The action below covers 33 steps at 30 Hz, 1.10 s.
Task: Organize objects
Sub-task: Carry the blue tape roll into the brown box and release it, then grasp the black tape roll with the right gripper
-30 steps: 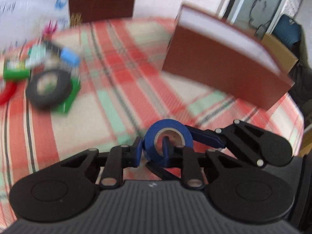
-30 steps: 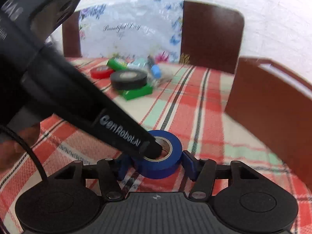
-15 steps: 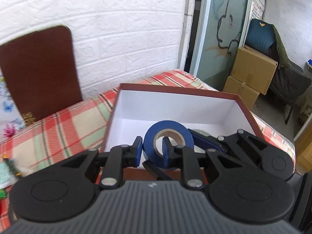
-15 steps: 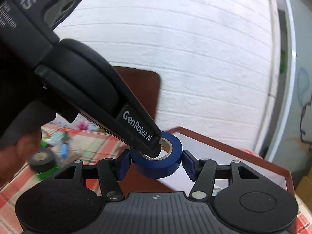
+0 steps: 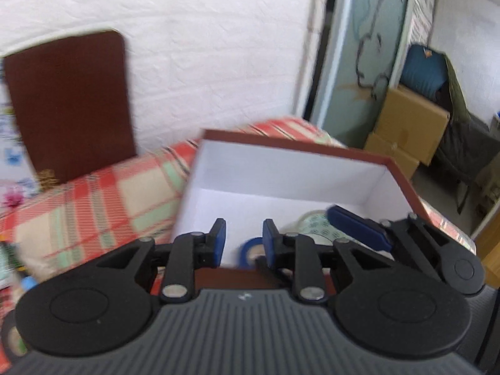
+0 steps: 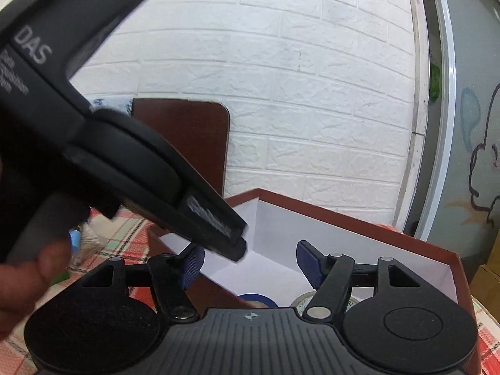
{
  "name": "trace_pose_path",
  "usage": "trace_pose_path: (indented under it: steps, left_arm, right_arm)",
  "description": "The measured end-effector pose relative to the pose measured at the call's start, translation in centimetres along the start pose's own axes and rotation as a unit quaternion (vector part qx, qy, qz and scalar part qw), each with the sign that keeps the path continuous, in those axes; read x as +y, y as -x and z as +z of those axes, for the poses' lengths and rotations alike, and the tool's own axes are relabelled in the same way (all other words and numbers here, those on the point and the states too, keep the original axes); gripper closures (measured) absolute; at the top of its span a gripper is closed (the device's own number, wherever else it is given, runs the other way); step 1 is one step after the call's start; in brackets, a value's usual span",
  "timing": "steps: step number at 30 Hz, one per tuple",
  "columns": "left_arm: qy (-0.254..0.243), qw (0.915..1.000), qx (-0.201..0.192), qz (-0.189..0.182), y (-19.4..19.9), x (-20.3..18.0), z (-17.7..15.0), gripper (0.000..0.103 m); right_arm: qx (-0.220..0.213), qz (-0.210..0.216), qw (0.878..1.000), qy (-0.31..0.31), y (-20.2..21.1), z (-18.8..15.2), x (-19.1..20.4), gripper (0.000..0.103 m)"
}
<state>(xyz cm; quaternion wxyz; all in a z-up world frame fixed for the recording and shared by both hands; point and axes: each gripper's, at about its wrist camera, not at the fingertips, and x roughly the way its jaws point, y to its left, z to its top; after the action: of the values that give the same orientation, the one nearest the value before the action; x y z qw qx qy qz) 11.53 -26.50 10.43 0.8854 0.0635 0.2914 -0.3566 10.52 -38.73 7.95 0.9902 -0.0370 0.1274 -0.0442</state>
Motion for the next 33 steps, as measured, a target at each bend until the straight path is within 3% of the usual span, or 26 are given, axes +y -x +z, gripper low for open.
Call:
trace_pose_path:
  steps: [2,5,9,11,14,19,22,26,28,31,33]
  left_arm:
    - [0.023,0.9995,-0.016,0.012,2.6,2.4,-0.6,0.072]
    - [0.061,0.9959,-0.012,0.067,5.8,6.9,-2.4,0.072]
    - [0.126,0.9828,0.011,0.135,8.5,13.2,-5.8,0.072]
    - [0.155,0.9762,0.023,0.15,9.2,15.7,-7.6,0.072]
    - [0.187,0.9677,0.04,0.164,9.4,18.4,-9.9,0.072]
    - [0.216,0.9645,0.046,0.145,8.5,20.5,-11.0,0.071]
    - [0.213,0.9655,0.048,0.141,6.9,21.0,-10.5,0.058]
    - [0.222,0.9651,0.055,0.128,5.0,21.9,-10.4,0.057]
    - [0.219,0.9661,0.056,0.125,4.5,21.7,-10.7,0.059]
    - [0.217,0.9663,0.06,0.125,4.8,21.3,-10.9,0.07]
    - [0.212,0.9671,0.062,0.126,5.4,20.5,-11.0,0.071]
  right_arm:
    - [-0.021,0.009,1.0,0.004,0.7,0.1,1.1,0.039]
    - [-0.033,0.052,0.998,0.008,1.6,0.1,2.8,0.038]
    - [0.011,0.127,0.991,0.036,-0.6,-0.5,8.0,0.038]
    - [0.039,0.162,0.984,0.055,0.4,-1.5,12.5,0.038]
    - [0.065,0.201,0.974,0.088,1.4,-2.5,15.9,0.038]
    - [0.091,0.23,0.962,0.113,0.6,-2.3,19.2,0.031]
    - [0.106,0.24,0.96,0.099,-1.2,-1.8,19.8,0.03]
    - [0.117,0.241,0.959,0.096,-3.3,-2.2,21.1,0.03]
    - [0.118,0.243,0.958,0.1,-4.2,-2.6,21.6,0.028]
    - [0.11,0.242,0.956,0.123,-4.2,-2.8,22.3,0.029]
    - [0.104,0.246,0.955,0.129,-3.3,-2.9,22.4,0.029]
